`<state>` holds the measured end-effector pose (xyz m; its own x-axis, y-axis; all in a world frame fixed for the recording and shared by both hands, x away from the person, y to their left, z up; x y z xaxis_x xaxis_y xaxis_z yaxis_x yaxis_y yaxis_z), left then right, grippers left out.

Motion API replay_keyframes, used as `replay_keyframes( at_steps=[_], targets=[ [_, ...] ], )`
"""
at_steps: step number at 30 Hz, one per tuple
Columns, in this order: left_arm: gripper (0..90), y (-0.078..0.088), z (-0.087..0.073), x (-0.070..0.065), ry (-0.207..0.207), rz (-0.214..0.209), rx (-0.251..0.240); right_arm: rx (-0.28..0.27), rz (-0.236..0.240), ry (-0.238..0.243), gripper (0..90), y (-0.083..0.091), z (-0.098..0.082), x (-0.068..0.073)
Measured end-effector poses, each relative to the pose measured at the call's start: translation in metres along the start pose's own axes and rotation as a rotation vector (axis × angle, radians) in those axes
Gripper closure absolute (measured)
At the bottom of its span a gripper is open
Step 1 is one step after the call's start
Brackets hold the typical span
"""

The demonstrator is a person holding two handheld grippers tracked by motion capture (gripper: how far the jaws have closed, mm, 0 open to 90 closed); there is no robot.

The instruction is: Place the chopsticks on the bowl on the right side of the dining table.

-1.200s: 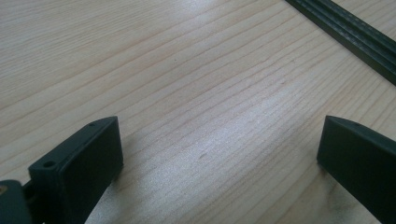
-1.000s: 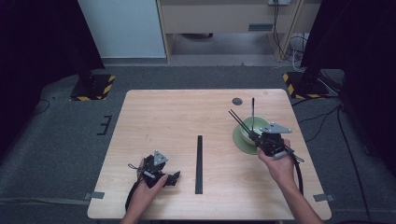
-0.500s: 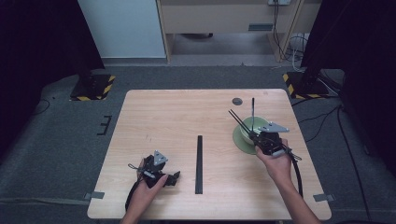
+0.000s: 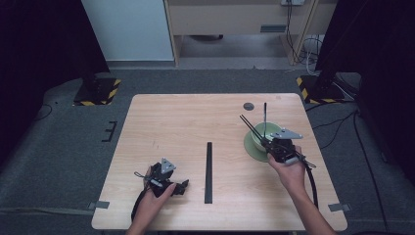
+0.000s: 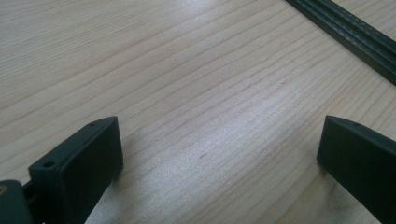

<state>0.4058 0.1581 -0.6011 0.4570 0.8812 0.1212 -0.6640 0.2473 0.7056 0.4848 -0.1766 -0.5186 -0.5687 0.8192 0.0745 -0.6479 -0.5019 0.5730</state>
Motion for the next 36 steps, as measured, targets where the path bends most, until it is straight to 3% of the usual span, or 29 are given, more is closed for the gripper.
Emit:
replay_keyframes(
  at_steps=[36],
  targets=[
    [0.0, 0.0000, 0.0000, 0.0000, 0.000, 0.000, 0.000, 0.019, 0.005, -0.008, 85.9, 0.0010, -0.0082, -0.0067]
  ],
)
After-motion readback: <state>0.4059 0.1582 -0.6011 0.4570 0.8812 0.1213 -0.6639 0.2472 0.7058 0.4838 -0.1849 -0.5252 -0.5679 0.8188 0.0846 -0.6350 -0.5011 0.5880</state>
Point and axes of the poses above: each handheld gripper's, and its own axes: y roughly backward along the jaws, z roughly out of its top, x roughly to its left, the point moved 9 cm from there along -y, roughly forward along the jaws, and after that the axes turned 10 degrees about z, right-handed, at the moved point
